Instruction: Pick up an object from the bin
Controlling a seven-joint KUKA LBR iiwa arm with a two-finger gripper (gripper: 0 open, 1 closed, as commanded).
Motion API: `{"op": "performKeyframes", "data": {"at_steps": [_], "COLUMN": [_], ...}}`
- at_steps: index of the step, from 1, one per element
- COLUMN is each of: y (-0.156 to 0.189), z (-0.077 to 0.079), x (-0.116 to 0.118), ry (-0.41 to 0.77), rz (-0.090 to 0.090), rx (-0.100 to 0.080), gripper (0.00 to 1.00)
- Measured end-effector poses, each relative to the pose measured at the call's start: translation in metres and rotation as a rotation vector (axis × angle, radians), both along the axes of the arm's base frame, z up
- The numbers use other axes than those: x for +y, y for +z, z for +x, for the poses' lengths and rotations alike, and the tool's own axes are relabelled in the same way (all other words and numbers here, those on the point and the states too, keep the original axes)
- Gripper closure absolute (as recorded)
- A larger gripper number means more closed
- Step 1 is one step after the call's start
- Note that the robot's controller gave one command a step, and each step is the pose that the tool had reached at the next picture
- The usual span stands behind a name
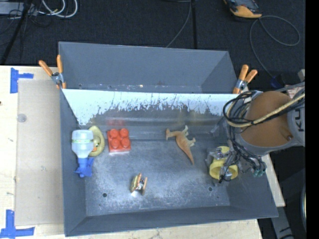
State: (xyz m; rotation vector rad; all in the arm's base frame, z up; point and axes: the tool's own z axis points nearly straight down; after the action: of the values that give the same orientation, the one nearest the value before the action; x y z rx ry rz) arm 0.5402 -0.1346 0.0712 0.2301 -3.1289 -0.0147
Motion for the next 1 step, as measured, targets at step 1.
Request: {"op": "performKeyframes", "data": {"at_steps": [1], "y": [0.1178], "z": [0.0042], "x": [-0.0002], "ry": [-0.028], "rz": [0.001], "rx": [0.000], "gripper": [1.00]}}
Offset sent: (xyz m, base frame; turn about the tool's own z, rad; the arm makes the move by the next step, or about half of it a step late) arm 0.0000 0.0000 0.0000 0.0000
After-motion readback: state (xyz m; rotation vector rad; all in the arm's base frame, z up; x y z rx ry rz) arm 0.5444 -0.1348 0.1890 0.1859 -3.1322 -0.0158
